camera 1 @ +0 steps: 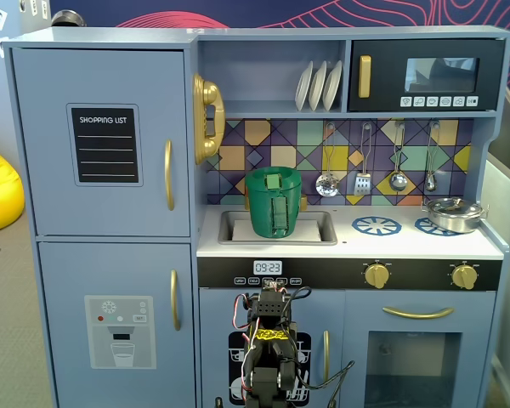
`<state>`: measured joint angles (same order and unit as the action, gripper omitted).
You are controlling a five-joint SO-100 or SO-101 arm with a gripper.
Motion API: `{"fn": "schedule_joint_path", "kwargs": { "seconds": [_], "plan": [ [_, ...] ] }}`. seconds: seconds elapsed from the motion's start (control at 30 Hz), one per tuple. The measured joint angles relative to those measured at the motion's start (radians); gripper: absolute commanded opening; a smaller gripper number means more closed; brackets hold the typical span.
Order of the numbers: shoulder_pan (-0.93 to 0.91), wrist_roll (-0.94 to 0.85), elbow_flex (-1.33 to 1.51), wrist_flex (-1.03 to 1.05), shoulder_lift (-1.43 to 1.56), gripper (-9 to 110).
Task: Close the left cabinet door
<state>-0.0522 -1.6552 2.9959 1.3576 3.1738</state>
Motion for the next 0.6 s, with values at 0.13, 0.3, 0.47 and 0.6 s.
{"fn": "schedule_joint_path", "kwargs": {
  "seconds": [0.13, 0.3, 0.47, 0.6],
  "plan": [
    [0.000, 0.018, -0.005, 0.011, 0.011, 2],
    [-0.006, 0.097, -0.014, 0.009, 0.011, 2],
    [-0.006, 0.109, -0.017, 0.009, 0.011, 2],
    [-0.006, 0.109, -0.017, 0.009, 0.011, 3]
  ]
}}
